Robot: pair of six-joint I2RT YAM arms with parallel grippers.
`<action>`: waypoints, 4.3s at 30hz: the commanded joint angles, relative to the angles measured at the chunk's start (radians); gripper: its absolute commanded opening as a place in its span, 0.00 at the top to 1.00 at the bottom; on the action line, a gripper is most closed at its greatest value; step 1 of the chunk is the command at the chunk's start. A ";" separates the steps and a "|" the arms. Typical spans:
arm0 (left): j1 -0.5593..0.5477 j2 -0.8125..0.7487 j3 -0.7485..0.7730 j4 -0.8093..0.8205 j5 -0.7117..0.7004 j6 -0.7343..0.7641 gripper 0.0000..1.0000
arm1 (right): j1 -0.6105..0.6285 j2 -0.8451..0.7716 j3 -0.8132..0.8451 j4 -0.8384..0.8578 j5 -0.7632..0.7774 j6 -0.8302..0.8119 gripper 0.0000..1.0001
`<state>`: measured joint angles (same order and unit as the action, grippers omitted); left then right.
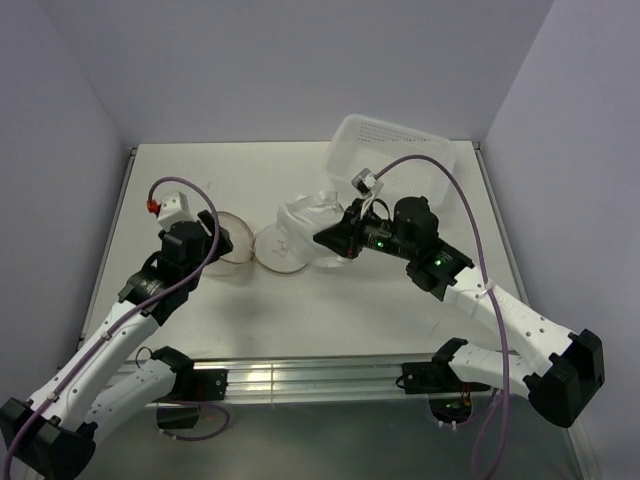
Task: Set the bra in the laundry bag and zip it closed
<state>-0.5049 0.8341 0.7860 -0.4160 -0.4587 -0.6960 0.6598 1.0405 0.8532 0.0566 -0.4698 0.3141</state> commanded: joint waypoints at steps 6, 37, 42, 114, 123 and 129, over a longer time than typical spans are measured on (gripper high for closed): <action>0.121 -0.052 -0.134 0.034 -0.057 -0.132 0.32 | 0.014 0.153 0.151 0.282 -0.049 0.151 1.00; 0.243 0.025 -0.257 0.356 0.228 -0.122 1.00 | 0.129 0.759 0.333 0.629 -0.167 0.346 1.00; 0.230 0.054 -0.280 0.385 0.360 -0.152 1.00 | 0.120 0.708 0.281 0.620 -0.113 0.309 1.00; -0.070 -0.175 -0.585 0.731 0.465 -0.278 1.00 | 0.391 0.935 0.172 0.569 0.684 0.797 0.73; -0.067 -0.161 -0.571 0.665 0.344 -0.266 1.00 | 0.353 0.733 0.006 0.529 0.634 0.686 0.10; -0.067 -0.161 -0.556 0.623 0.310 -0.252 1.00 | 0.328 0.647 0.015 0.382 0.560 0.548 0.04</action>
<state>-0.5774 0.6712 0.2096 0.2405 -0.0868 -0.9806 0.9951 1.7557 0.8310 0.5045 0.1390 0.9760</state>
